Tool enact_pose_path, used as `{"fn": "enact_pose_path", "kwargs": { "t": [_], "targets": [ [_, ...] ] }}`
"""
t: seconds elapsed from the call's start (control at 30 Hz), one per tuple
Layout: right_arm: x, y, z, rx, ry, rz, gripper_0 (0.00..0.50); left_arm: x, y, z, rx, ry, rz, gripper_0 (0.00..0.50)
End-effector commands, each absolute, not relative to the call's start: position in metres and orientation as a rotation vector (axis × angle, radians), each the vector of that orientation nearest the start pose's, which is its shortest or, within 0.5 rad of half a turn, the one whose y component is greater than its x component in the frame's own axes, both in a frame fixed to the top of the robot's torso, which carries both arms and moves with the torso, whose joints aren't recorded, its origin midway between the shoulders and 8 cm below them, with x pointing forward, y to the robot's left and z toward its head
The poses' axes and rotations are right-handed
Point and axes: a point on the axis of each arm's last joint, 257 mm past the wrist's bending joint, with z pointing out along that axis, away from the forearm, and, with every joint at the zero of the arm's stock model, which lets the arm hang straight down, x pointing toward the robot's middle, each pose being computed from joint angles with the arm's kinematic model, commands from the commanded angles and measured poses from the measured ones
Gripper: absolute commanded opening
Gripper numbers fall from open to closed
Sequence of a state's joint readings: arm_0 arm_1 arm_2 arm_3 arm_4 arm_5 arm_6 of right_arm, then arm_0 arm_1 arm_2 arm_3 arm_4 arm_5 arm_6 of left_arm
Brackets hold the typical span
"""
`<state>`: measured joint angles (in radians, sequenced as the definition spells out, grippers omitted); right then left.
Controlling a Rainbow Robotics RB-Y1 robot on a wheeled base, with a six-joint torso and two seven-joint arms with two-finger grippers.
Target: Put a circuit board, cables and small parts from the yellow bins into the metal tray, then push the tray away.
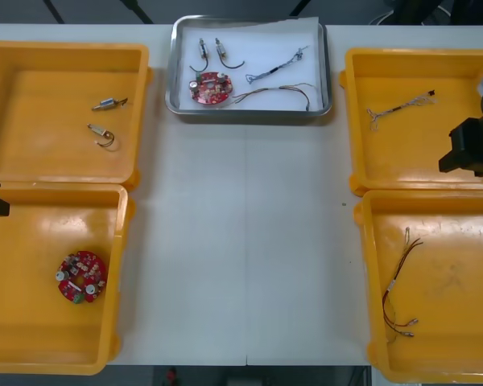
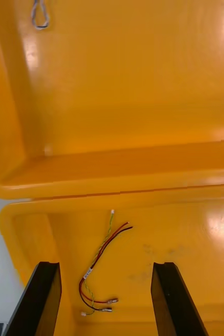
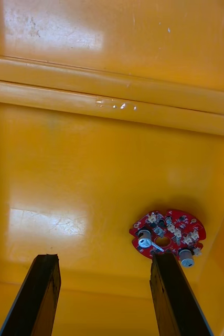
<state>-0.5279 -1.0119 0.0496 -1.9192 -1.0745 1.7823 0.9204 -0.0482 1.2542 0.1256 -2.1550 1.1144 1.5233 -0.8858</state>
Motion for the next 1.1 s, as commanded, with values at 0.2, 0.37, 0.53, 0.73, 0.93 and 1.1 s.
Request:
{"fn": "enact_pose_path", "kwargs": {
  "t": [0.2,0.37,0.53,0.73,0.93,1.1],
  "targets": [
    [0.430,-0.365,-0.125,0.163,2.709,-0.018,0.500,0.375,0.406,-0.145,-0.204,2.663,0.082,0.500],
    [0.424,-0.373,-0.136,0.045,2.730,-0.063,0.500,0.375,0.406,-0.145,-0.204,2.663,0.082,0.500],
    [0.421,-0.375,-0.145,0.076,2.735,-0.045,0.500,0.375,0.406,-0.145,-0.204,2.663,0.082,0.500],
    [0.416,-0.385,-0.160,0.117,2.743,-0.069,0.500,0.375,0.406,-0.145,-0.204,2.663,0.082,0.500],
    [0.414,-0.393,-0.172,0.150,2.738,-0.079,0.500,0.375,0.406,-0.145,-0.204,2.663,0.082,0.500],
    [0.415,-0.393,-0.171,0.163,2.733,-0.071,0.500,0.375,0.406,-0.145,-0.204,2.663,0.082,0.500]
  ]
}}
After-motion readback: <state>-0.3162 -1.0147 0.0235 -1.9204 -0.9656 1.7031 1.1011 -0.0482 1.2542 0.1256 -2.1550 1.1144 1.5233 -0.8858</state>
